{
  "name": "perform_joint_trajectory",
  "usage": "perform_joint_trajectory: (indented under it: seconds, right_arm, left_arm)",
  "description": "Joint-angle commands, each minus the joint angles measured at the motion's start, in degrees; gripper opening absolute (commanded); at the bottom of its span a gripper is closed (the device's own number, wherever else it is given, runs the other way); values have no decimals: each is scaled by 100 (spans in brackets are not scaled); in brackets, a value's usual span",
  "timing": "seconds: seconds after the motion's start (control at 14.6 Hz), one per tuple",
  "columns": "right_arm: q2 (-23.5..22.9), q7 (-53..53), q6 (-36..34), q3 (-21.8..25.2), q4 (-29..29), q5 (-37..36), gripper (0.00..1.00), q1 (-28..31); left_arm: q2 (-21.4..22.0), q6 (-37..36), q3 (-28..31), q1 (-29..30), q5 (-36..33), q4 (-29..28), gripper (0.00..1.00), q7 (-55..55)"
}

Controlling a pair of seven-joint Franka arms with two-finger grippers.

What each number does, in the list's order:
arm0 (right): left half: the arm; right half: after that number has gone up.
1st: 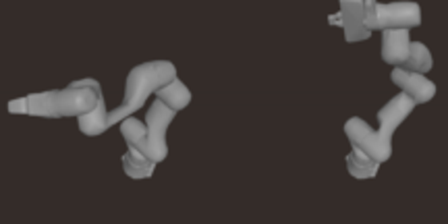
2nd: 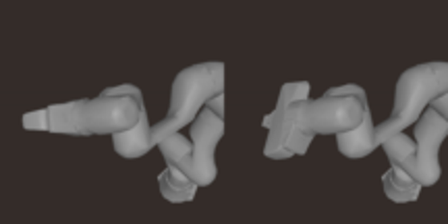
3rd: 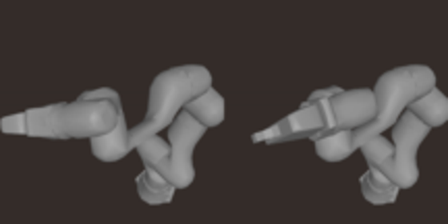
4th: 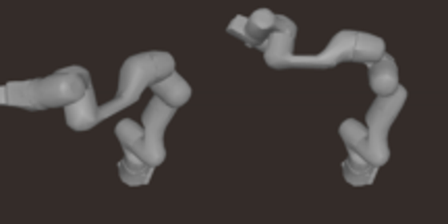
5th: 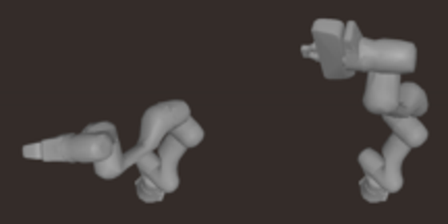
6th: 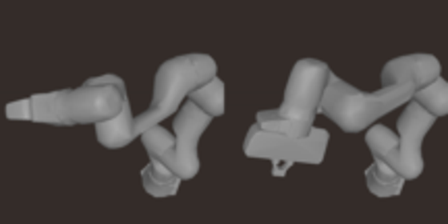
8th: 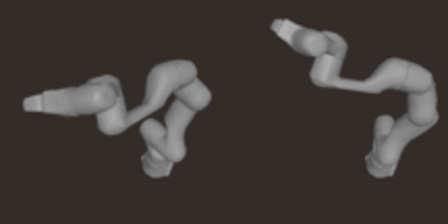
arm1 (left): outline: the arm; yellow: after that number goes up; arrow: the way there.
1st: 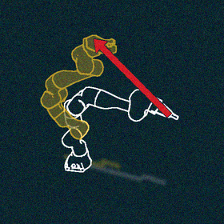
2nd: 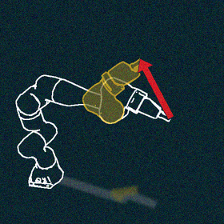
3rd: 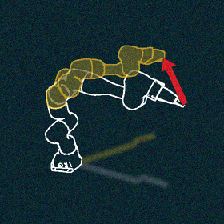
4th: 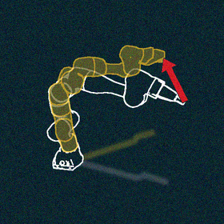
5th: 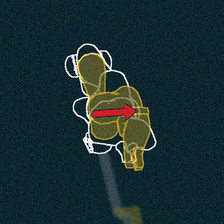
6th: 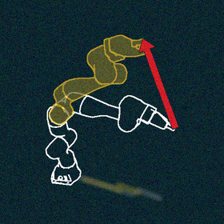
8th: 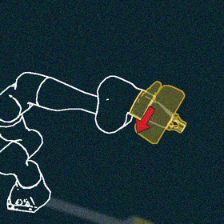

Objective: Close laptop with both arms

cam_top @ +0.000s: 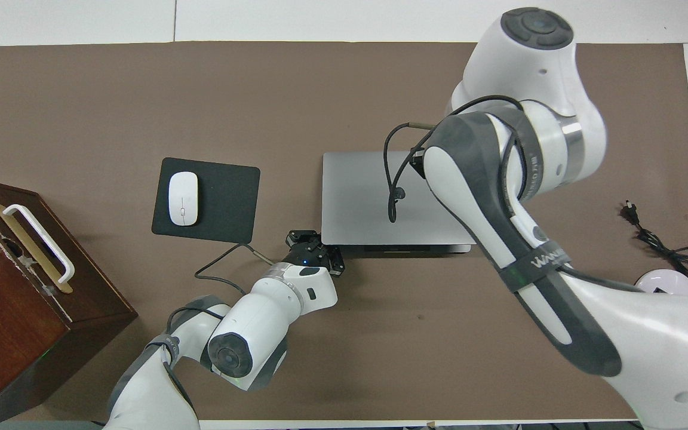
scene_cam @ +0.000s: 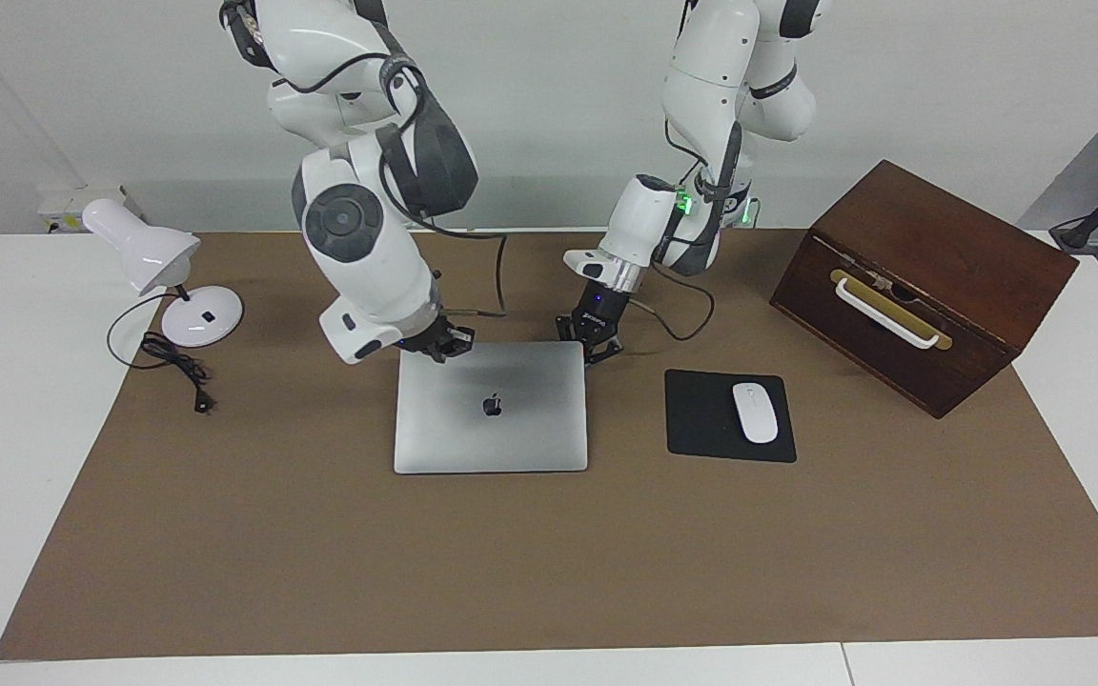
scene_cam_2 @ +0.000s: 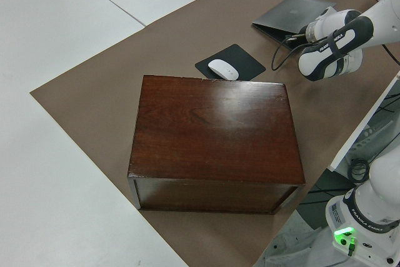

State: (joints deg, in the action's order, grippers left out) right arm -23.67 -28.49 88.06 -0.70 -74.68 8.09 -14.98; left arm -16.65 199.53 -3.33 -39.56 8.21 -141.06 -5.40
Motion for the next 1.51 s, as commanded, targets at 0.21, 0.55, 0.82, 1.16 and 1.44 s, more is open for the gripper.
perform_joint_trajectory:
  seconds: [0.21, 0.55, 0.82, 1.16, 1.44]
  right_arm:
    - [572, 1737, -369, -36, 226, -1378, 0, 389]
    - [898, 3111, -81, -62, 209, -1477, 0, 1136]
    - [1161, 3280, 359, -71, -212, -1381, 0, 1427]
    - [2093, 3087, 1415, -62, -1978, -1108, 0, 1507]
    - [2462, 2691, 1407, -62, -2400, -880, 0, 1515]
  left_arm:
    - [-313, 59, 43, 36, -74, 35, 0, 65]
    - [-243, 33, 43, 36, -74, 18, 0, 328]
    - [-129, -11, 34, 28, -74, -18, 0, 530]
    - [214, -353, 25, 28, -74, -105, 0, 698]
    - [662, -1055, 25, 36, -65, -123, 0, 751]
